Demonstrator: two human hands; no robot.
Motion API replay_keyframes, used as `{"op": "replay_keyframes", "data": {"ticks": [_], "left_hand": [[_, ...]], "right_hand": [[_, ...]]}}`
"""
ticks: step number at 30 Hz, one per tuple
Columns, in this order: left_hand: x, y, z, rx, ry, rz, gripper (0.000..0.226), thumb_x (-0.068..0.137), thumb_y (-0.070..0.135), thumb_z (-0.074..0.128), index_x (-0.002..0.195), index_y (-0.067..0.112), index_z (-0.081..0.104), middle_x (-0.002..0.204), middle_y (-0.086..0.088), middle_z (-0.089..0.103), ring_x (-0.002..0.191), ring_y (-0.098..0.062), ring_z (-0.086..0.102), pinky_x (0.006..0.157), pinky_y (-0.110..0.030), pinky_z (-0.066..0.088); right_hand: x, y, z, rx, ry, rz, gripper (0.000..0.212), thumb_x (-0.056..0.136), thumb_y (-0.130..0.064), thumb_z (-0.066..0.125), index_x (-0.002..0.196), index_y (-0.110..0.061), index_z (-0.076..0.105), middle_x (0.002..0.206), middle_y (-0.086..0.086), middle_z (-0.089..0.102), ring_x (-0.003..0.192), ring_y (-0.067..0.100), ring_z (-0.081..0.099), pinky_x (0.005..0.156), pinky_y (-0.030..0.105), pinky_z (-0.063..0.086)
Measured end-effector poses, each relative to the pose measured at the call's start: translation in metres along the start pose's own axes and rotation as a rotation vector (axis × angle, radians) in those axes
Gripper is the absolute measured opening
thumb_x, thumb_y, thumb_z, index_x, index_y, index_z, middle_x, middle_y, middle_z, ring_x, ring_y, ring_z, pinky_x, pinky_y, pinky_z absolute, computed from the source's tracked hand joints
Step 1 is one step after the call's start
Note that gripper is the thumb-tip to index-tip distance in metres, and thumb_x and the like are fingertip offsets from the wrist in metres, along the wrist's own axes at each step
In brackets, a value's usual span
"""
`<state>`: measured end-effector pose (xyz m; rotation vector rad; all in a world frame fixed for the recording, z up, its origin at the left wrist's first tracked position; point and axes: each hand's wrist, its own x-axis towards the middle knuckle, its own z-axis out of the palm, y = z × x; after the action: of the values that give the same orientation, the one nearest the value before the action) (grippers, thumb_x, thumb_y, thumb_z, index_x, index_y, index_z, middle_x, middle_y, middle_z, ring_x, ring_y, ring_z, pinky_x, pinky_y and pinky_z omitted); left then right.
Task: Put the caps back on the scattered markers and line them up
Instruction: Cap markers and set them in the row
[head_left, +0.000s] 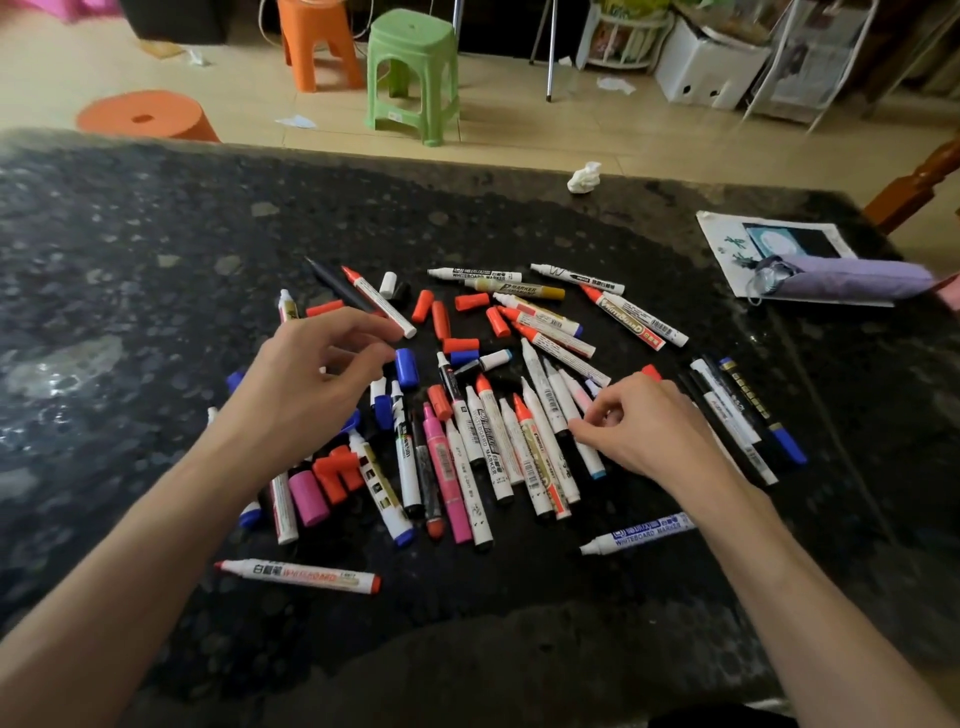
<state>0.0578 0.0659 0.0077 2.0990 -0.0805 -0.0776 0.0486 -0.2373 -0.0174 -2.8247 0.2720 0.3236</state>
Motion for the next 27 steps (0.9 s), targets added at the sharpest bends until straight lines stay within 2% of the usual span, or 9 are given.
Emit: {"op": "replay_keyframes", "data": {"ticks": [4,6,8,10,14,16,19,23,27], "left_hand": [[-0.002,-0.001,-0.002,0.002,-0.009,-0.024,0.019,0.100,0.022,0.063,0.108,0.036,0.073,0.098,0.011,0.075,0.093,-0.006,0.072,0.091,-0.037,0.059],[-0.004,0.000,0.000,0.029,-0.032,-0.017,0.018,0.101,0.023,0.062,0.112,0.033,0.073,0.099,0.012,0.074,0.091,-0.003,0.072,0.089,-0.033,0.060],[-0.005,0.001,0.007,0.026,-0.093,-0.025,0.019,0.102,0.026,0.061,0.118,0.029,0.071,0.101,0.011,0.075,0.089,-0.001,0.072,0.086,-0.036,0.062],[-0.006,0.002,0.016,-0.004,-0.172,-0.074,0.023,0.103,0.032,0.057,0.121,0.026,0.069,0.100,0.009,0.076,0.087,-0.002,0.073,0.083,-0.045,0.063],[-0.007,0.003,0.025,-0.057,-0.248,-0.127,0.031,0.104,0.042,0.051,0.102,0.023,0.075,0.093,0.001,0.078,0.087,-0.012,0.076,0.085,-0.046,0.062],[-0.006,0.001,0.023,-0.097,-0.206,-0.137,0.032,0.104,0.039,0.054,0.095,0.019,0.078,0.088,-0.006,0.078,0.086,-0.022,0.076,0.084,-0.049,0.062],[-0.004,-0.006,0.013,-0.149,-0.093,-0.195,0.027,0.103,0.034,0.059,0.094,0.016,0.077,0.084,-0.003,0.080,0.082,-0.022,0.078,0.085,-0.050,0.062],[-0.007,-0.009,0.002,-0.112,-0.090,-0.212,0.024,0.102,0.038,0.058,0.098,0.020,0.073,0.080,0.002,0.078,0.074,-0.011,0.075,0.077,-0.040,0.064],[-0.010,-0.013,-0.002,0.030,-0.128,-0.111,0.023,0.102,0.046,0.055,0.096,0.031,0.071,0.078,0.000,0.073,0.071,-0.022,0.069,0.066,-0.046,0.057]], "right_hand": [[-0.003,-0.009,-0.001,-0.002,-0.039,0.061,0.026,0.085,-0.047,0.080,0.073,-0.024,0.074,0.063,-0.008,0.070,0.071,0.005,0.062,0.109,0.037,0.047],[-0.005,-0.014,-0.004,0.052,0.032,0.055,0.025,0.085,-0.044,0.080,0.074,-0.023,0.073,0.064,-0.008,0.069,0.068,0.002,0.063,0.101,0.039,0.053],[-0.012,-0.027,-0.005,0.222,0.107,-0.005,0.019,0.086,-0.040,0.080,0.081,-0.023,0.074,0.068,-0.011,0.070,0.066,0.000,0.065,0.081,0.030,0.058],[-0.020,-0.049,0.000,0.463,0.050,-0.133,0.014,0.087,-0.037,0.080,0.087,-0.024,0.076,0.074,-0.011,0.072,0.069,0.000,0.069,0.065,0.019,0.054],[-0.030,-0.087,0.022,0.723,-0.106,-0.359,0.015,0.090,-0.037,0.078,0.091,-0.022,0.079,0.081,-0.010,0.076,0.074,0.004,0.071,0.067,0.024,0.056],[-0.029,-0.097,0.028,0.756,-0.139,-0.417,0.019,0.093,-0.038,0.075,0.095,-0.020,0.080,0.082,-0.009,0.077,0.077,0.008,0.074,0.070,0.029,0.059],[-0.013,-0.098,0.028,0.806,-0.154,-0.417,0.012,0.094,-0.032,0.076,0.099,-0.022,0.081,0.085,-0.009,0.078,0.078,0.005,0.073,0.071,0.024,0.056],[0.039,-0.074,0.025,0.326,0.300,-0.264,0.012,0.094,-0.022,0.074,0.103,-0.028,0.076,0.108,-0.009,0.070,0.107,0.010,0.063,0.090,0.025,0.048],[0.060,-0.070,0.034,0.053,0.216,-0.180,0.027,0.093,-0.030,0.074,0.119,-0.030,0.072,0.128,0.000,0.063,0.125,0.022,0.048,0.100,0.032,0.039]]}}
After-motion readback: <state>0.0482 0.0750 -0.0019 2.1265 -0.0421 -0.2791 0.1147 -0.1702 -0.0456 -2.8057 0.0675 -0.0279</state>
